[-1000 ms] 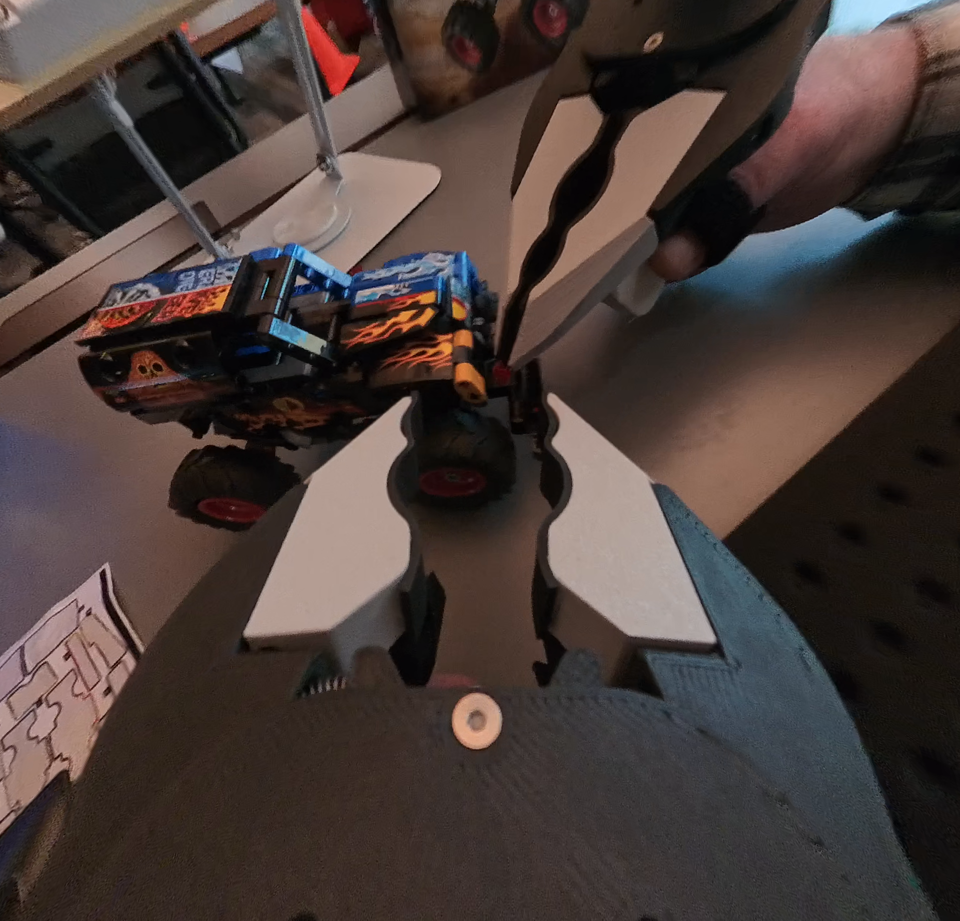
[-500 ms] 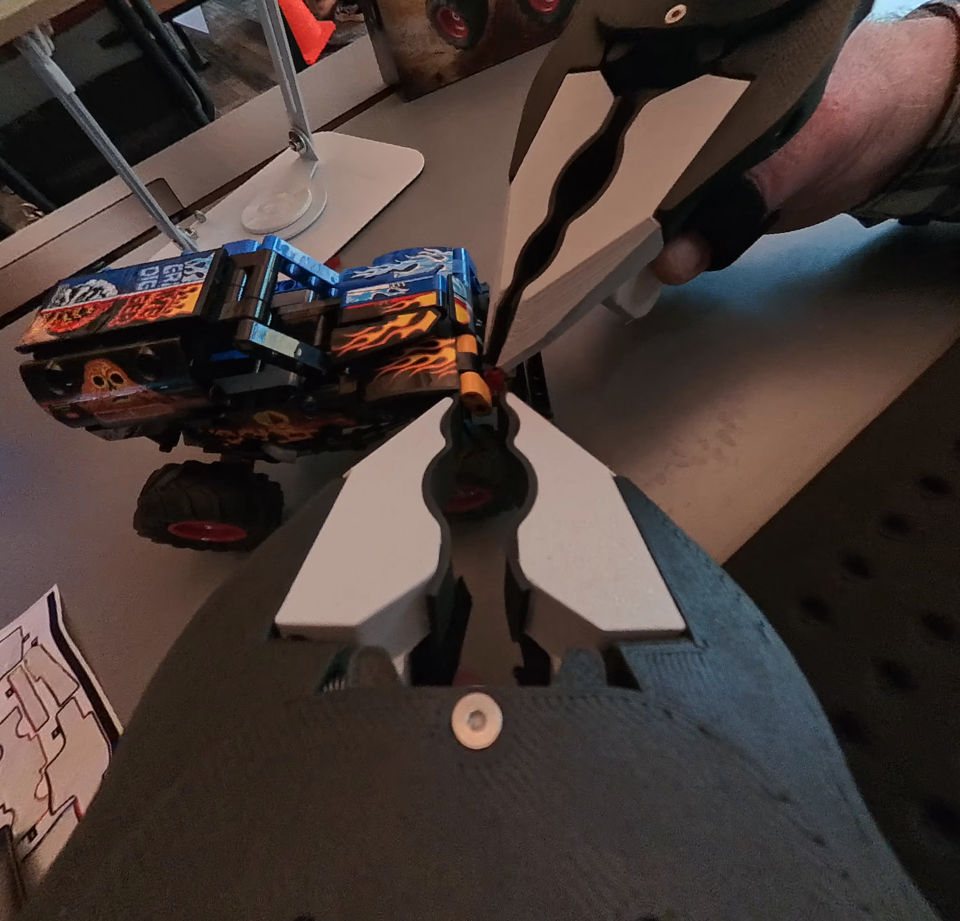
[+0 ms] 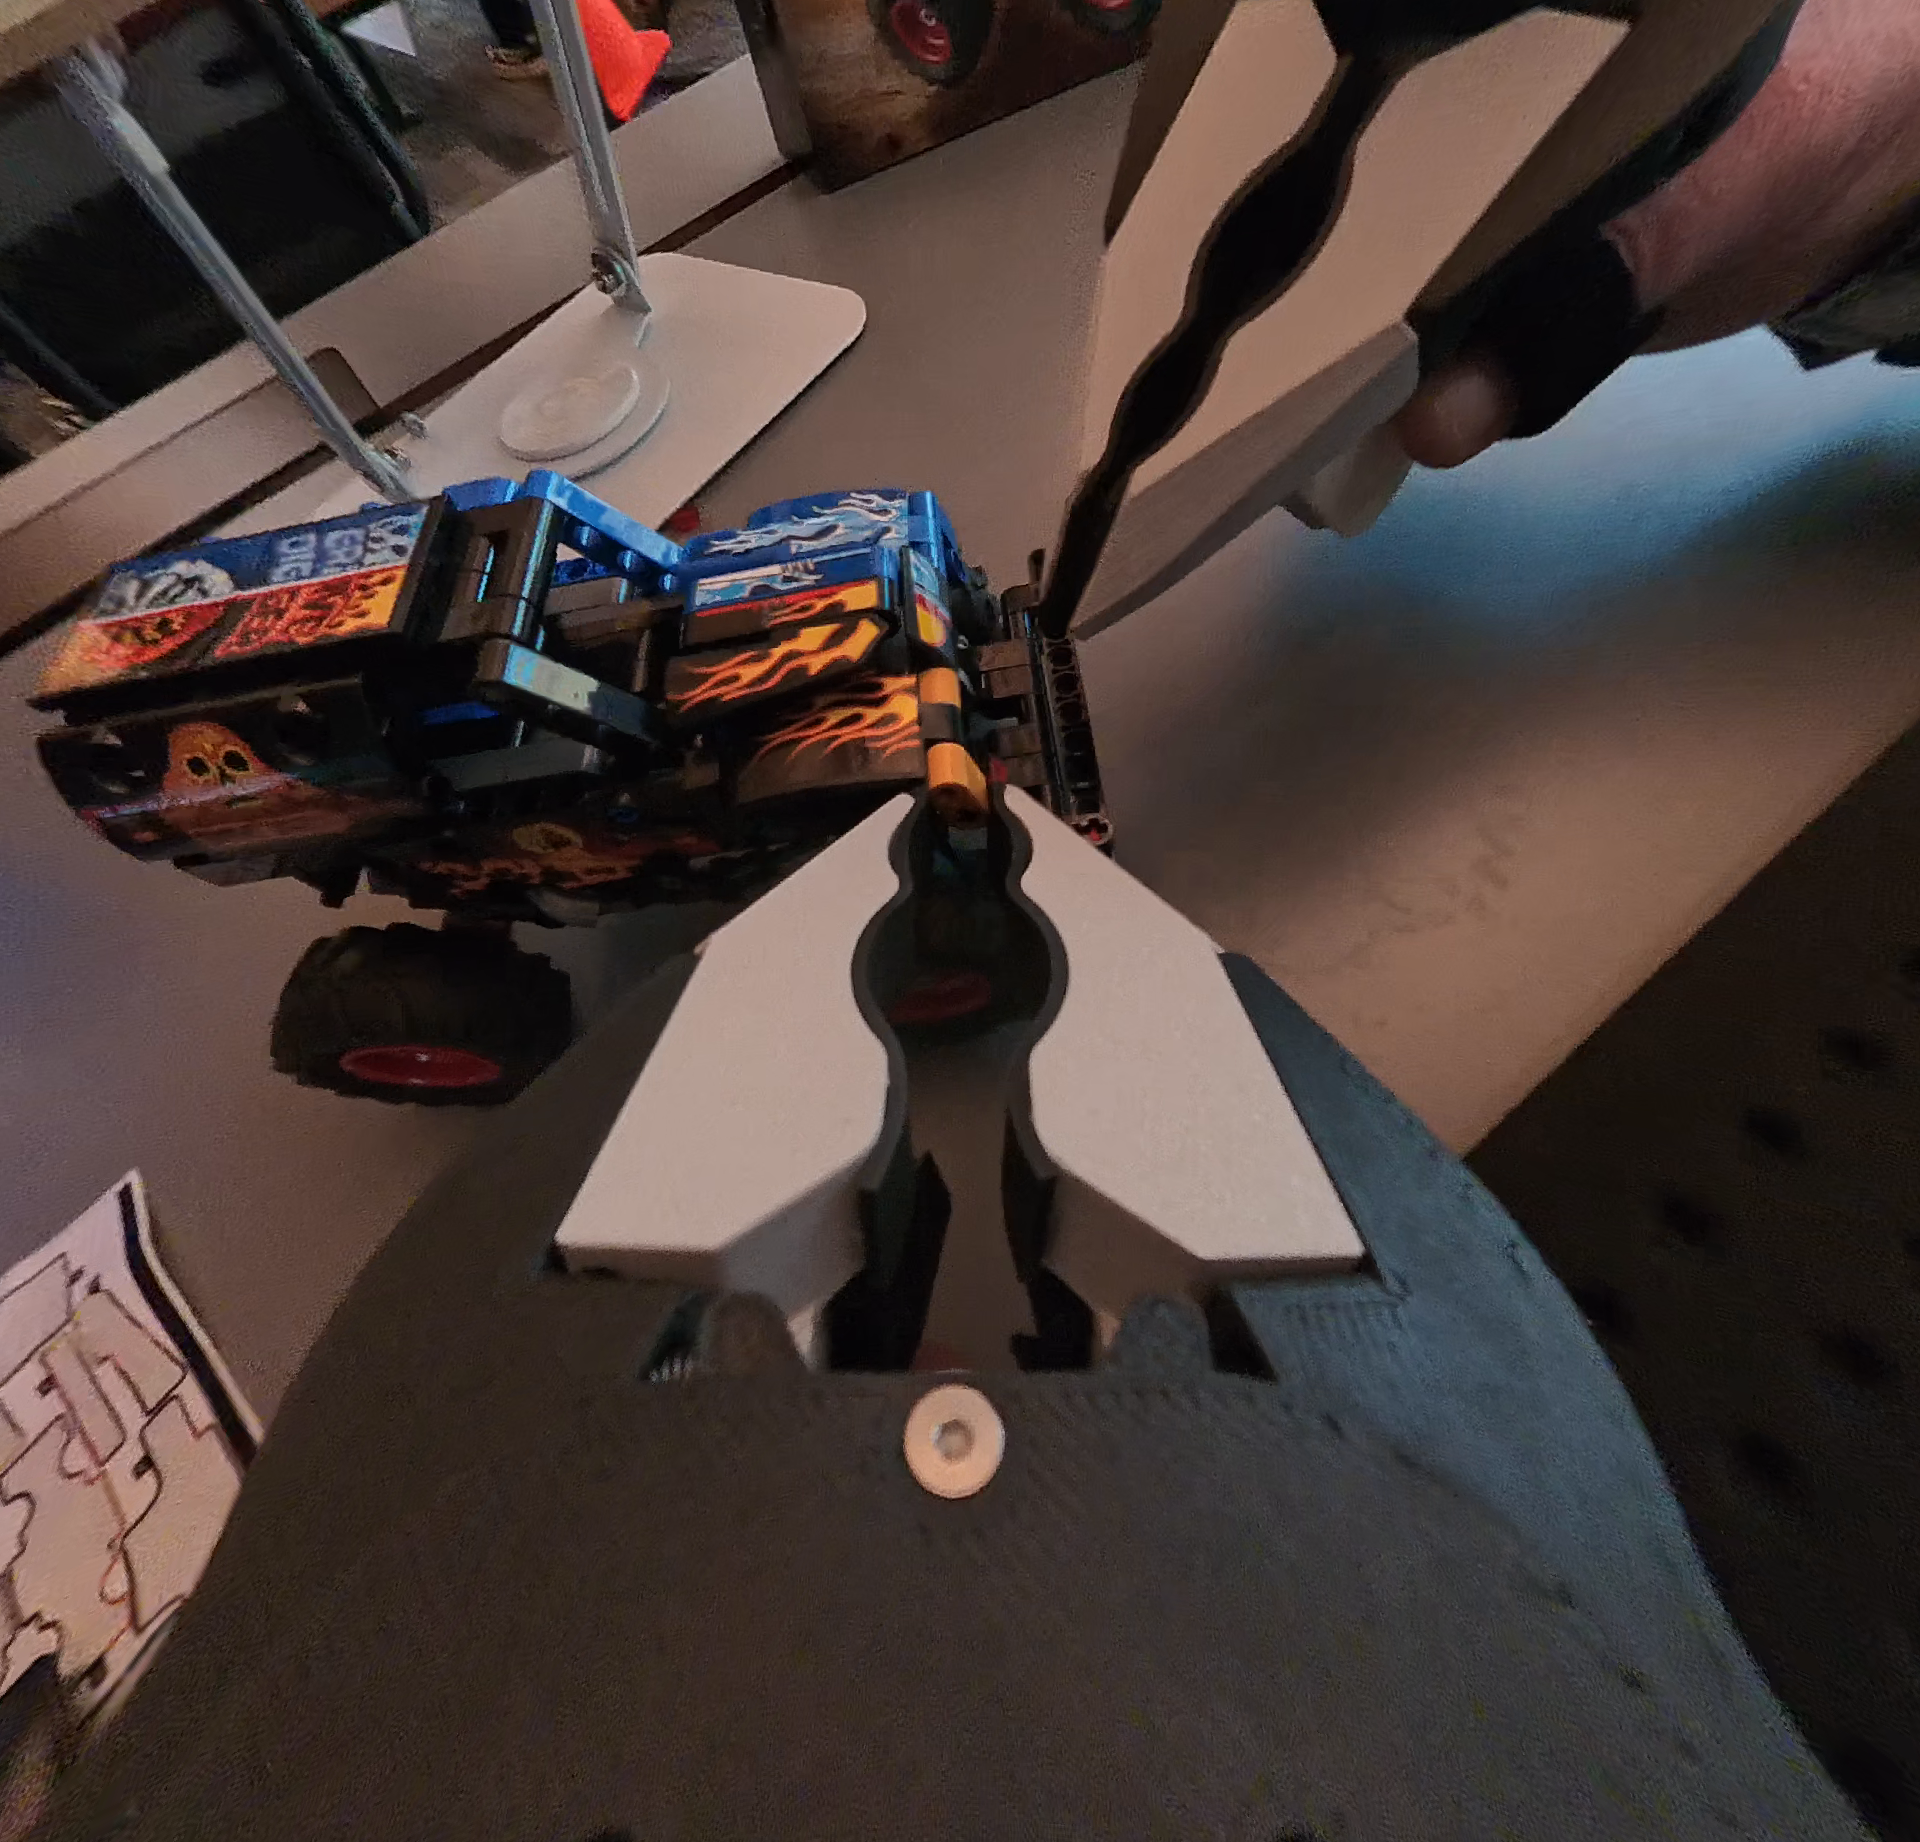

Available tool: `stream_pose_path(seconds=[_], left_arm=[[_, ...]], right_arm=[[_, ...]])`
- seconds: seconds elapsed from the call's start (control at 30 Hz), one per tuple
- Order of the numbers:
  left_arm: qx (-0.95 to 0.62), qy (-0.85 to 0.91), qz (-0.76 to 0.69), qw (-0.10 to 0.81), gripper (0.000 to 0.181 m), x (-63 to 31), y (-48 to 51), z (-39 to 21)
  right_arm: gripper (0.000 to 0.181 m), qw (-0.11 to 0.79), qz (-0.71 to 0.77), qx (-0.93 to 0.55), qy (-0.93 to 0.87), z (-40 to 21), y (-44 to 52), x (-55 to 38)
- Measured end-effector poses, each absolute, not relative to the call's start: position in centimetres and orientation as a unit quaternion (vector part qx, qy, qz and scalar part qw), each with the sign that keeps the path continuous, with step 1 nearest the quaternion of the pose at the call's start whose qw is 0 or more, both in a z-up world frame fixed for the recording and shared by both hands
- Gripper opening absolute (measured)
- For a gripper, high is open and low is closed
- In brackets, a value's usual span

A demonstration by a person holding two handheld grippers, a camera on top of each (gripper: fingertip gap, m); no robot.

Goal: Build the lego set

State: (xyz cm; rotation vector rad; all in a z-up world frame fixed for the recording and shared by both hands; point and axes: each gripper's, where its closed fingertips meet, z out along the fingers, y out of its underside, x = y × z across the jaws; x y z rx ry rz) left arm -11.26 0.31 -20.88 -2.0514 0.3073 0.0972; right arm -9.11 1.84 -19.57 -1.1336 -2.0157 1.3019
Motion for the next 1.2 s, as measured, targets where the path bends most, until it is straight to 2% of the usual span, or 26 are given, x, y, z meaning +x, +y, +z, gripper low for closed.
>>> stream_pose_path(seconds=[0.37, 0.63, 0.8, 1.2], left_arm=[[-0.849, 0.137, 0.044, 0.508, 0.009, -11.5, 0.3, -20.9], [-0.847, 0.147, 0.039, 0.51, 0.009, -11.1, 0.3, -20.9], [-0.845, 0.154, 0.039, 0.51, 0.009, -10.9, 0.3, -21.0], [-0.846, 0.155, 0.032, 0.51, 0.009, -10.9, 0.2, -20.9]], right_arm=[[0.009, 0.286, 0.417, -0.412, -0.758, -21.0, 0.8, -10.7], [0.009, 0.314, 0.395, -0.382, -0.774, -21.0, -0.1, -11.1], [0.0, 0.307, 0.381, -0.38, -0.785, -21.5, -0.1, -11.1], [0.0, 0.293, 0.37, -0.374, -0.798, -21.4, 0.0, -9.9]])
